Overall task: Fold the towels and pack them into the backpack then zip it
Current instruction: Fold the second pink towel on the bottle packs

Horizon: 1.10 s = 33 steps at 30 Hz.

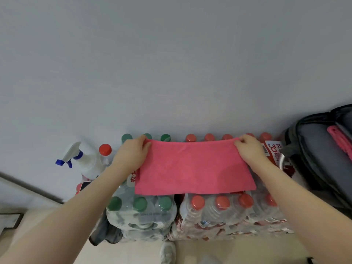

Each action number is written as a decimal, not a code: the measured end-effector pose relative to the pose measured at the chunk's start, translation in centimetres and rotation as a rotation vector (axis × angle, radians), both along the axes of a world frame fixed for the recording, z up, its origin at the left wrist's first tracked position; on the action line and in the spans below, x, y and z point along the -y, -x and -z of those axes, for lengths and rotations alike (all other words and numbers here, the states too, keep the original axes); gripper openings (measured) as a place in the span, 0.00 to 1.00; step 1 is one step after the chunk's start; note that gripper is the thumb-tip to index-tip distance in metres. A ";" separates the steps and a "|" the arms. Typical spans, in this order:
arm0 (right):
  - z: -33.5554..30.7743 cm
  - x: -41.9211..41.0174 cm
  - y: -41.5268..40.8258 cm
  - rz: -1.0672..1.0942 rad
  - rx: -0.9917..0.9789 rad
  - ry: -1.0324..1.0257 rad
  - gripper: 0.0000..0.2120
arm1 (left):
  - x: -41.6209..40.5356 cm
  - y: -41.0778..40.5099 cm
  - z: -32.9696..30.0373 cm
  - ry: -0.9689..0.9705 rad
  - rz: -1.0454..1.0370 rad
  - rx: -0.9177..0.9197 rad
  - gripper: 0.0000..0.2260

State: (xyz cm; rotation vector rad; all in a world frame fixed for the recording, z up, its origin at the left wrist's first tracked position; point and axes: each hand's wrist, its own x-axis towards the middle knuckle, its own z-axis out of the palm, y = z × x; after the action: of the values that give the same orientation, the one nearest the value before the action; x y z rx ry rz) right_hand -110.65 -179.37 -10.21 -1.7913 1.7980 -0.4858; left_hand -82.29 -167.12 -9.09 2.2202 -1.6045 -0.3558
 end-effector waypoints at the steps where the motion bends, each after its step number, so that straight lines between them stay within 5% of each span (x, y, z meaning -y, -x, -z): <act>1: 0.1 0.2 -0.1 0.015 -0.003 -0.007 0.10 | 0.3 -0.2 -0.1 -0.010 0.002 0.016 0.11; 9: 0.3 0.2 -0.6 0.022 -0.208 0.001 0.09 | 3.1 0.1 -0.2 -0.185 -0.021 0.232 0.12; 13: 0.3 -2.2 -2.4 -0.127 -0.397 0.286 0.21 | 2.8 1.7 0.0 0.195 0.083 0.602 0.09; 16: 0.3 -4.6 -5.6 -0.510 -0.343 0.331 0.33 | 2.3 4.2 1.4 0.283 0.424 0.500 0.19; 19: 1.4 -5.5 -6.7 -0.675 -0.453 0.149 0.39 | 1.3 5.5 2.3 -0.035 0.515 0.311 0.41; 22: 1.9 -4.9 -5.0 -0.647 -0.498 0.112 0.41 | 0.8 5.0 3.2 -0.184 0.435 0.287 0.54; 25: 2.1 -4.3 -1.7 -0.533 -0.500 0.104 0.38 | 0.3 4.8 3.0 -0.197 0.396 0.317 0.56; 30: 0.8 -4.6 0.9 -0.276 -0.184 -0.141 0.28 | 0.2 5.8 2.8 -0.250 0.308 0.329 0.58; 33: -0.6 -4.7 1.0 -0.200 -0.244 -0.138 0.24 | 0.1 7.2 2.8 -0.237 0.254 0.261 0.57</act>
State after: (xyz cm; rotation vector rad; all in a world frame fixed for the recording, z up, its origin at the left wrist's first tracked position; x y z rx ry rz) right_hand -111.62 -174.64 -9.65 -1.9737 1.7355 -0.0646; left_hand -89.54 -167.26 -11.87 2.3147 -2.0899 -0.3514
